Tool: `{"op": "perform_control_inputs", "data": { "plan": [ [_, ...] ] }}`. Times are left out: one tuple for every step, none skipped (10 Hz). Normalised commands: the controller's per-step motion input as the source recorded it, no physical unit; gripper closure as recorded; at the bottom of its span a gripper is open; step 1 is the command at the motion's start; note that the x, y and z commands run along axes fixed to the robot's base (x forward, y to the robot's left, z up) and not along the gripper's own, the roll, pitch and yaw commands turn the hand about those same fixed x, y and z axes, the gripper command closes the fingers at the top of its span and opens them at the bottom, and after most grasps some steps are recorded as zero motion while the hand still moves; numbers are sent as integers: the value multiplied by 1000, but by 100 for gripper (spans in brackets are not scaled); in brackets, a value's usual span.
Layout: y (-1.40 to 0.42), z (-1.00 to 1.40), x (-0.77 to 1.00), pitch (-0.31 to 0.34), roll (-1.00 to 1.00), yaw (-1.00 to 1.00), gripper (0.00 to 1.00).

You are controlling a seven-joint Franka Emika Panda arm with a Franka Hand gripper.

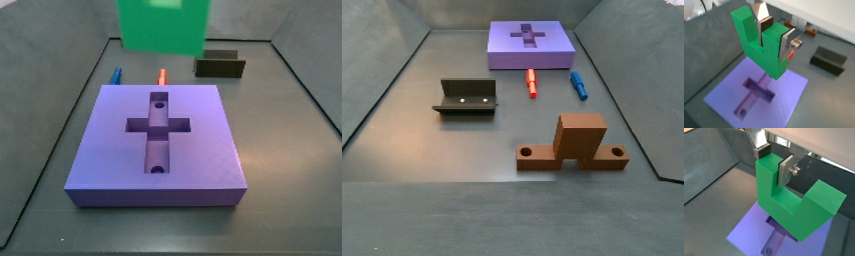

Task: Pick up the green object. Move up. Place the green object on the fixture. Regrasp the green object. Move to above the board. Insert the green object.
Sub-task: Insert the green object.

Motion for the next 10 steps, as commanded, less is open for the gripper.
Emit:
{"op": "perform_control_inputs", "data": {
  "plan": [
    [-300,-303,489,0,-346,226,100],
    [-234,-314,477,0,-346,231,100],
    [-131,-591,54,-64,-231,357,100],
    [6,-620,89,-199,-134,526,100],
    [11,-697,0,-256,0,449,100],
    [20,-606,-177,-303,-10,374,100],
    [17,-211,-289,-294,-104,277,100],
    [0,0,-146,-150,0,0,100],
    [0,-3,-109,-91,93,0,100],
    [0,-94,-200,-63,263,0,100]
  ]
}}
